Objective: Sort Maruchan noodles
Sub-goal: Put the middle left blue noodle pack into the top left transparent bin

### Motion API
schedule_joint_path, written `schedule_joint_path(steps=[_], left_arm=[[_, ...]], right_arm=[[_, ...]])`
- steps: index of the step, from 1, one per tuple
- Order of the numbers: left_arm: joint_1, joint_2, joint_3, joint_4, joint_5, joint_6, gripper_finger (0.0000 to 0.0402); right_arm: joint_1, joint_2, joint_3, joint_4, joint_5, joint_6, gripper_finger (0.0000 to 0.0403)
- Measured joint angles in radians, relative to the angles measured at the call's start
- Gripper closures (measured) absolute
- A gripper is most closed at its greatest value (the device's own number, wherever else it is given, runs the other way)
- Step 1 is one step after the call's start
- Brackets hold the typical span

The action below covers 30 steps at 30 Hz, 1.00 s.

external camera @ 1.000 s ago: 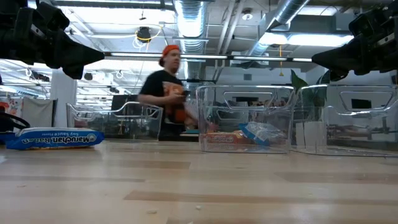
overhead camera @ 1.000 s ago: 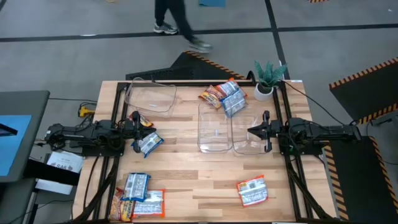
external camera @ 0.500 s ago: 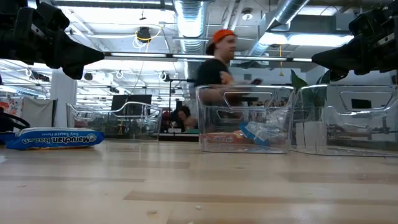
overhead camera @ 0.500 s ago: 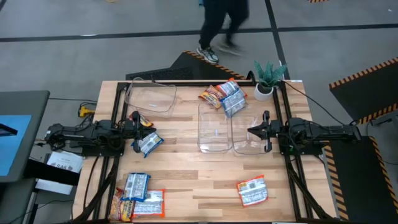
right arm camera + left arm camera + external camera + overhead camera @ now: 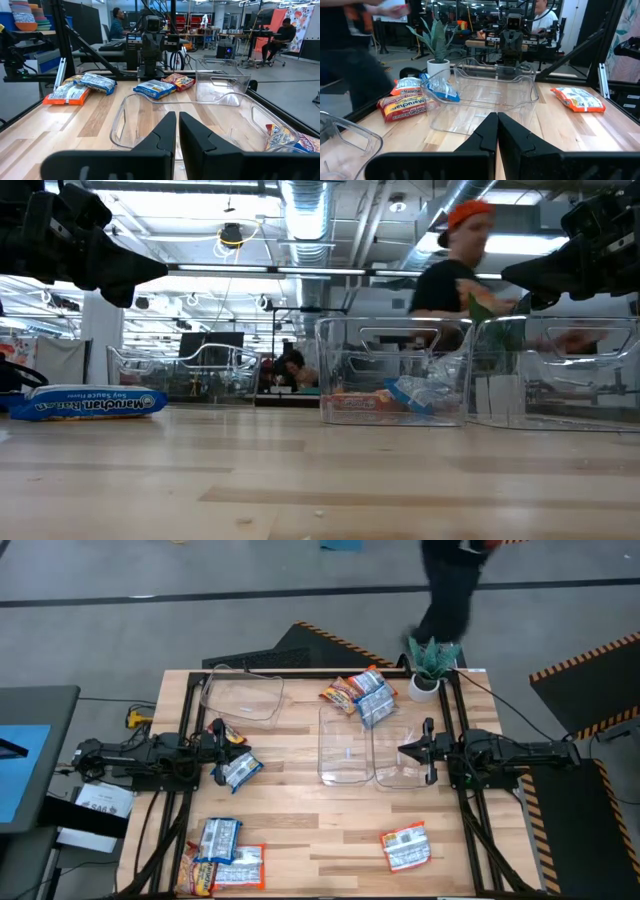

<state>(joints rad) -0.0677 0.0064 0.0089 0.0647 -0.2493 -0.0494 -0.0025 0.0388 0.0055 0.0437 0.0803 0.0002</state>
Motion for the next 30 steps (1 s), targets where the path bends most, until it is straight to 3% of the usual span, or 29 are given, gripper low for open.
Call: schedule_joint_path(steps=[10,15,19,24,30], left_arm=[[0.000,0.000,0.001,0.058,-0.023,-0.026,0.0398],[0.000,0.045,0.081,0.066,-0.010,-0.043,0.0352],[0.000,0.178,0.184,0.009,-0.017,-0.042,0.0279],[-0.025,0.426,0.345,-0.230,0.010,-0.074,0.0194],[-0.100,0.775,0.489,-0.514,-0.045,-0.194,0.0160]], right_arm=[[0.000,0.000,0.000,0.005,0.000,0.002,0.0356],[0.000,0.000,0.000,0.006,0.000,0.002,0.0356],[0.000,0.000,0.000,0.009,0.000,0.002,0.0356],[0.000,0.000,0.000,0.009,0.000,0.002,0.0356],[0.000,0.000,0.000,0.009,0.000,0.001,0.0356]])
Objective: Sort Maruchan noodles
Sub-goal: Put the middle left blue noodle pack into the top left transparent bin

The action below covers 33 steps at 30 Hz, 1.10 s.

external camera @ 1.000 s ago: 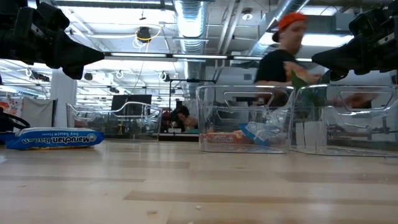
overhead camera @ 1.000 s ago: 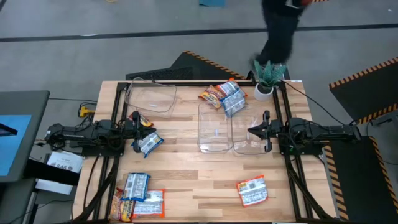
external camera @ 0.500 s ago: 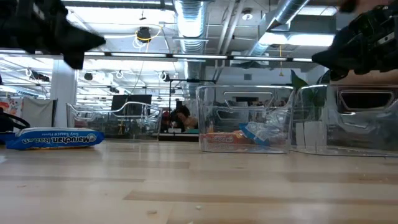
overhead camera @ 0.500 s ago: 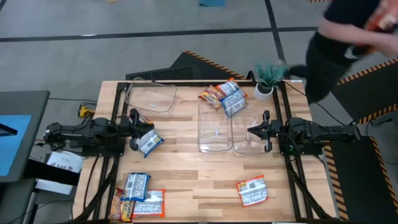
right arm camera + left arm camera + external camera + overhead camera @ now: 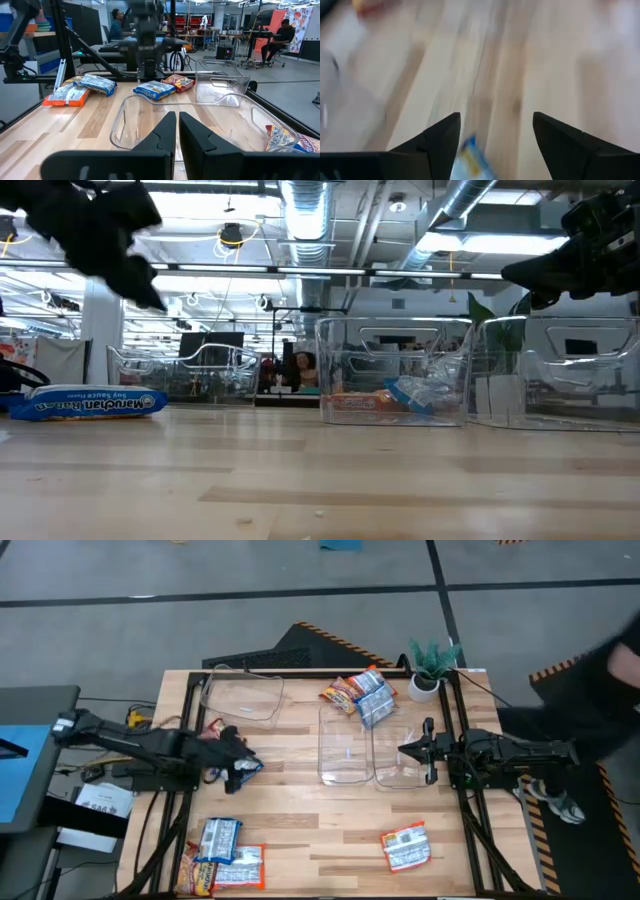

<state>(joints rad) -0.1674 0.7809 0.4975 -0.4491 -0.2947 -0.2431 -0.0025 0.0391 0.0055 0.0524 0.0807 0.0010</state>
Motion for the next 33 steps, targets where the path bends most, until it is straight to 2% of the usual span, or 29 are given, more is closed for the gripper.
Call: schedule_joint_path(steps=[2,5,11,17,21,29,33], left_arm=[[-0.017,0.109,0.027,-0.067,-0.045,-0.014,0.0160],[-0.025,0.239,0.049,-0.082,-0.075,-0.015,0.0159],[-0.025,0.370,0.069,-0.084,-0.150,0.021,0.0159],[-0.022,0.385,0.069,-0.104,-0.082,0.006,0.0159],[-0.020,0.385,0.069,-0.148,-0.111,-0.024,0.0159],[0.004,0.382,-0.013,-0.105,-0.095,-0.090,0.0159],[0.012,0.382,-0.042,-0.102,-0.135,-0.153,0.0167]], right_arm=[[0.000,0.000,0.000,0.000,0.000,-0.001,0.0356],[0.000,0.000,0.000,-0.004,0.000,-0.001,0.0356],[0.000,0.000,0.000,-0.012,0.000,-0.001,0.0356],[0.000,0.000,0.000,-0.015,0.000,-0.001,0.0356],[0.000,0.000,0.000,-0.018,0.000,-0.001,0.0356],[0.000,0.000,0.000,-0.021,0.000,0.000,0.0356],[0.000,0.000,0.000,-0.021,0.000,0.000,0.0356]])
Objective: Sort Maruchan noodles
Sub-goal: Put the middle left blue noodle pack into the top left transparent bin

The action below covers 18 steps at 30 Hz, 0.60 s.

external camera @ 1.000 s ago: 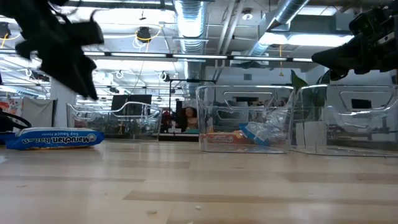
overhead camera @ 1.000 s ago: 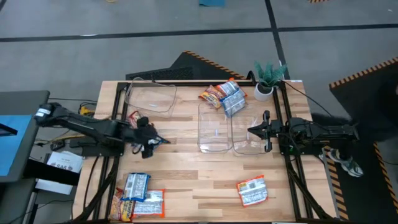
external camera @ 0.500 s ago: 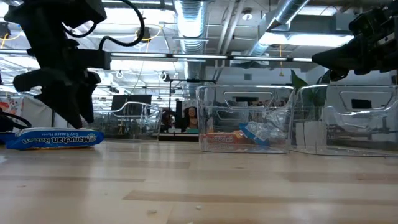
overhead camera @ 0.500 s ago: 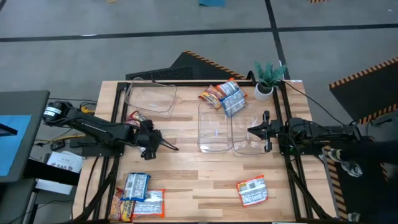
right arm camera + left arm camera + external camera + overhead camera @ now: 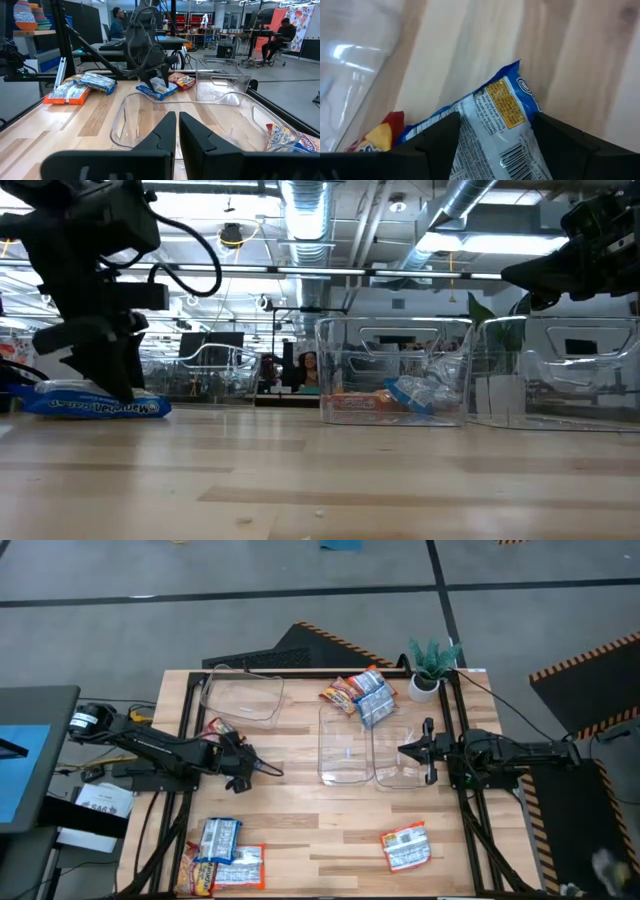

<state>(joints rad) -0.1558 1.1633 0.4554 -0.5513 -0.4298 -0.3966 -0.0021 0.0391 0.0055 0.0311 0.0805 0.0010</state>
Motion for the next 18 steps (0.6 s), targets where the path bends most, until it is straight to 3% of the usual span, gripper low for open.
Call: schedule_joint_path(steps=[4,9,18], left_arm=[[0.000,0.001,0.000,-0.002,-0.014,-0.006,0.0234],[0.000,-0.001,0.001,0.004,-0.011,-0.009,0.0381],[-0.063,-0.022,0.156,-0.013,0.034,0.058,0.0401]], right_arm=[[0.000,0.000,0.000,0.000,0.000,0.000,0.0356],[0.000,0.000,0.000,0.000,0.001,0.000,0.0356],[0.000,0.000,0.000,0.000,0.001,0.000,0.0356]])
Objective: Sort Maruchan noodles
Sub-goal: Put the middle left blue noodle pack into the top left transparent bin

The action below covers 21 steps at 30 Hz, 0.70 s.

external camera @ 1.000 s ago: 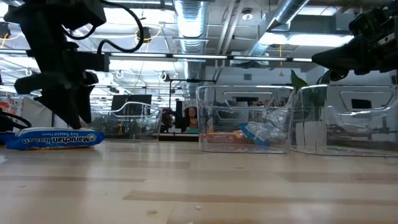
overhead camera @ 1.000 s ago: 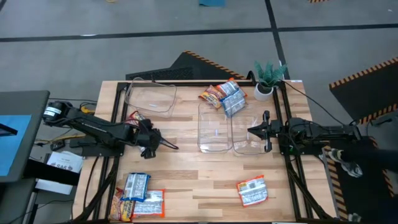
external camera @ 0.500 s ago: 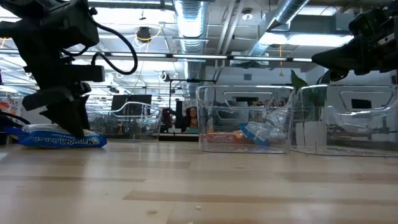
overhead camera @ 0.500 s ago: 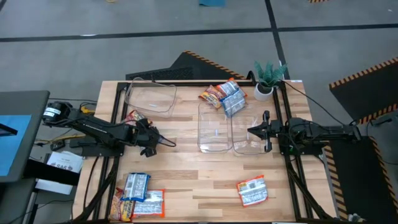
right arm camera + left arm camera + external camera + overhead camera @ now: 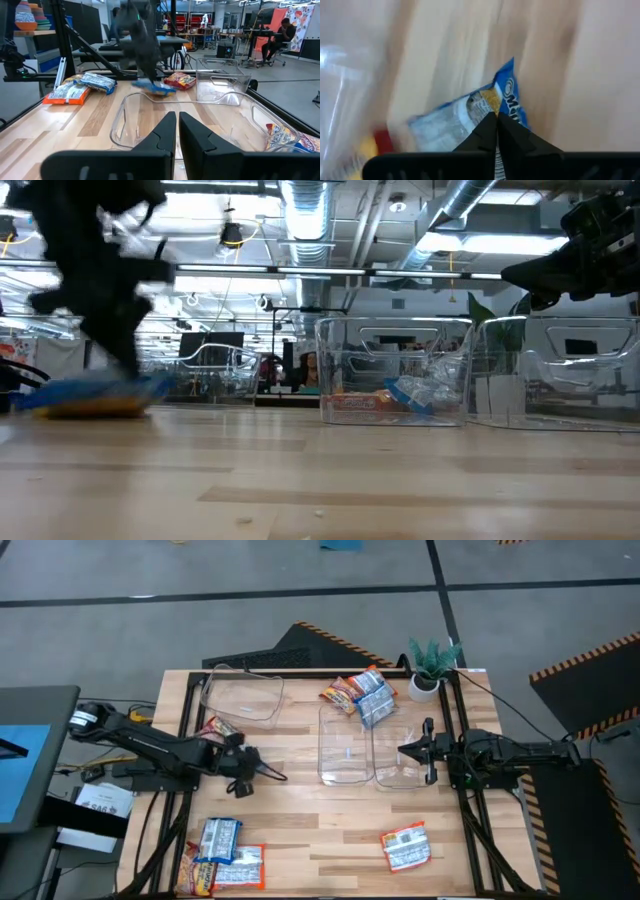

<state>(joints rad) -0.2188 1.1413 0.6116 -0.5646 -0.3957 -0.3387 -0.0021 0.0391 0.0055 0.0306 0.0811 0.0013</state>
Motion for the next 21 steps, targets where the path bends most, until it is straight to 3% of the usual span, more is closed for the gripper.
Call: schedule_joint_path(steps=[5,12,16,21], left_arm=[[-0.038,-0.010,0.135,-0.013,-0.046,0.081,0.0401],[-0.036,-0.012,0.310,-0.082,-0.210,0.206,0.0401],[-0.014,-0.011,0.328,-0.089,-0.131,0.210,0.0401],[-0.029,0.011,0.254,-0.069,0.006,0.143,0.0392]], right_arm=[[0.000,0.000,0.000,-0.001,0.000,0.000,0.0356],[0.000,0.000,0.000,-0.001,0.000,0.000,0.0356],[0.000,0.000,0.000,-0.001,0.000,0.000,0.0356],[0.000,0.000,0.000,-0.001,0.000,0.000,0.0356]])
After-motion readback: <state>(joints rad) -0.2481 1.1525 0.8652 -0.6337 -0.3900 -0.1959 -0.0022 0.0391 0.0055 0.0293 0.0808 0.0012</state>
